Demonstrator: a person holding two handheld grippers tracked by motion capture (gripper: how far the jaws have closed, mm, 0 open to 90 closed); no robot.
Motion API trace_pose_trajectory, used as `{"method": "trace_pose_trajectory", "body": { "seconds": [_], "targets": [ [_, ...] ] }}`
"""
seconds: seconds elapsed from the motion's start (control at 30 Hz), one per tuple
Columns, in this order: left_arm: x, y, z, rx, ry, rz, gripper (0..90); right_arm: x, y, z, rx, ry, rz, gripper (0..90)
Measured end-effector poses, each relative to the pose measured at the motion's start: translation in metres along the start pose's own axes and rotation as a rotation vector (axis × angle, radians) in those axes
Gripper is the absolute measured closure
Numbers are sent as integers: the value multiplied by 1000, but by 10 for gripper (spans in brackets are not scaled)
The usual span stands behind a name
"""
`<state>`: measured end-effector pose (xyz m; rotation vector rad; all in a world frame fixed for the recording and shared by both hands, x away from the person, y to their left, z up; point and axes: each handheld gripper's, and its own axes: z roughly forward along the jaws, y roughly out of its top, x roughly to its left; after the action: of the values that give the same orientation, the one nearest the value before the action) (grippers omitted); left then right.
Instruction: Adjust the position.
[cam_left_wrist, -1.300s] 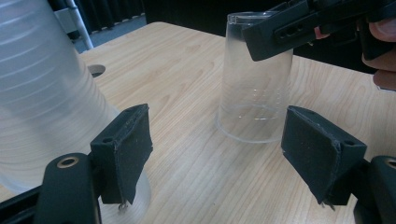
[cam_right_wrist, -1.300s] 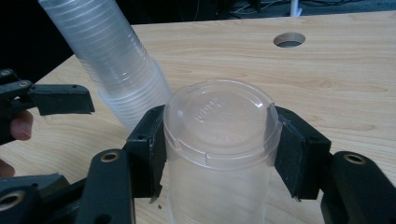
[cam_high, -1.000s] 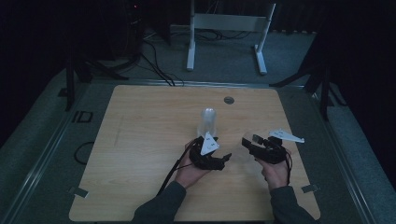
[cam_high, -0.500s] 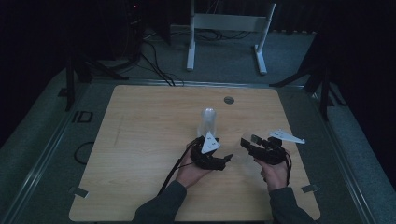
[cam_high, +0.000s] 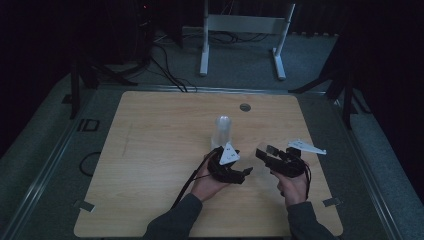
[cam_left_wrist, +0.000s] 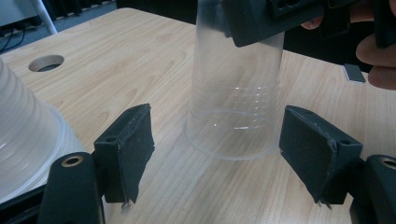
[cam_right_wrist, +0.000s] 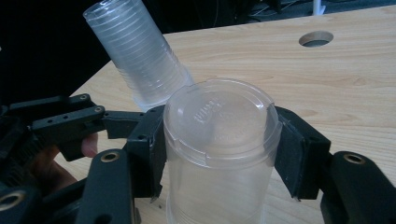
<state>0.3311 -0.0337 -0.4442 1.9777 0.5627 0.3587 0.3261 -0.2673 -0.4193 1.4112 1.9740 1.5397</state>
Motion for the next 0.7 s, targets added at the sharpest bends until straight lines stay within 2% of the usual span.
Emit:
{"method": "trace_pose_trajectory", "body": {
  "seconds": [0.17,0.37,0.7],
  "targets": [
    [1,2,4,-2,-16,-14,255,1,0,-1,-6,14,12,412],
    [-1,2,9,2,-28,-26,208,3,0,-1,-14,28,18,412],
    [-2,0,16,-18,-32,-32,203,4,-2,-1,-26,73,65,412]
  ]
}}
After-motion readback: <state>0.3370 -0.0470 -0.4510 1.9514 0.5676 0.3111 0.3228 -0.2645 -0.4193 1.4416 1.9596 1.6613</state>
